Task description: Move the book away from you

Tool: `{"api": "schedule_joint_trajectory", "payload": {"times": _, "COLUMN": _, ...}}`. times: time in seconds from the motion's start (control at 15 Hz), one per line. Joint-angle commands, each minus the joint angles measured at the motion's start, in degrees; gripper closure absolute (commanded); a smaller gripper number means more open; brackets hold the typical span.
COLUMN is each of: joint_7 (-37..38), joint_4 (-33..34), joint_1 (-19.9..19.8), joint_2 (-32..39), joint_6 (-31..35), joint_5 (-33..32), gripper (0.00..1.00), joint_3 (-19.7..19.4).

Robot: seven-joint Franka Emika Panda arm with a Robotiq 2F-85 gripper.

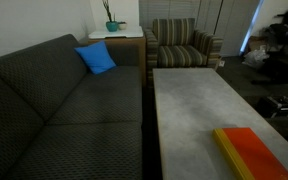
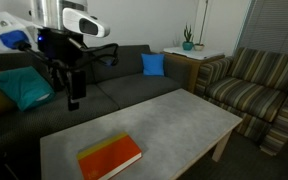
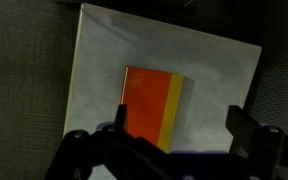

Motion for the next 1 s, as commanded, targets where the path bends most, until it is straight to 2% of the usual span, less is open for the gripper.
{"api": "schedule_joint_trajectory", "payload": {"times": 0.0, "joint_7": 0.3, "joint_4": 0.2, "joint_1": -2.6, "joint_2": -0.1, "joint_6": -0.1, "joint_5": -0.3, "gripper": 0.0, "joint_3": 2.6}}
{"api": "schedule_joint_trajectory", "payload": {"times": 0.13, "joint_7": 0.3, "joint_4": 0.3, "joint_1": -2.6, "joint_2": -0.1, "joint_6": -0.1, "joint_5": -0.3, "gripper": 0.0, "joint_3": 2.6}}
{"api": "schedule_joint_trajectory", "payload": {"times": 0.2, "joint_7": 1.1, "joint_4": 0.0, "joint_1": -2.6, "joint_2": 1.1, "joint_6": 3.2, "joint_5": -2.7, "gripper": 0.0, "joint_3": 2.7}}
{"api": "schedule_joint_trajectory", "payload": {"times": 0.33, "joint_7": 7.6, "joint_4": 0.2, "joint_1": -3.3, "joint_2": 4.7, "joint_6": 12.1, "joint_5": -13.9, "gripper": 0.0, "joint_3": 1.8}}
{"api": "schedule_joint_trajectory", "payload": {"times": 0.47, "joint_7": 12.6, "joint_4": 3.1, "joint_1": 1.5, "joint_2": 10.8, "joint_6": 20.1, "joint_5": -24.7, "gripper": 0.0, "joint_3": -6.8}}
{"api": "schedule_joint_trajectory", "payload": {"times": 0.53, "joint_7": 14.8, "joint_4": 5.5, "joint_1": 4.4, "joint_2": 13.9, "joint_6": 23.0, "joint_5": -30.0, "gripper": 0.0, "joint_3": -12.4}}
{"api": "schedule_joint_trajectory", "payload": {"times": 0.6, "joint_7": 18.4, "joint_4": 7.5, "joint_1": 5.3, "joint_2": 16.3, "joint_6": 25.3, "joint_5": -35.3, "gripper": 0.0, "joint_3": -15.6}}
{"api": "schedule_joint_trajectory", "payload": {"times": 0.67, "joint_7": 20.5, "joint_4": 10.2, "joint_1": 4.2, "joint_2": 19.2, "joint_6": 27.6, "joint_5": -39.0, "gripper": 0.0, "joint_3": -16.6}}
{"api": "schedule_joint_trajectory", "payload": {"times": 0.73, "joint_7": 20.8, "joint_4": 12.8, "joint_1": 6.0, "joint_2": 21.7, "joint_6": 28.6, "joint_5": -38.8, "gripper": 0.0, "joint_3": -19.3}}
{"api": "schedule_joint_trajectory", "payload": {"times": 0.8, "joint_7": 20.3, "joint_4": 14.9, "joint_1": 5.5, "joint_2": 23.9, "joint_6": 29.7, "joint_5": -37.5, "gripper": 0.0, "joint_3": -19.4}}
{"api": "schedule_joint_trajectory", "payload": {"times": 0.93, "joint_7": 18.0, "joint_4": 18.4, "joint_1": 0.7, "joint_2": 26.3, "joint_6": 30.0, "joint_5": -32.8, "gripper": 0.0, "joint_3": -14.3}}
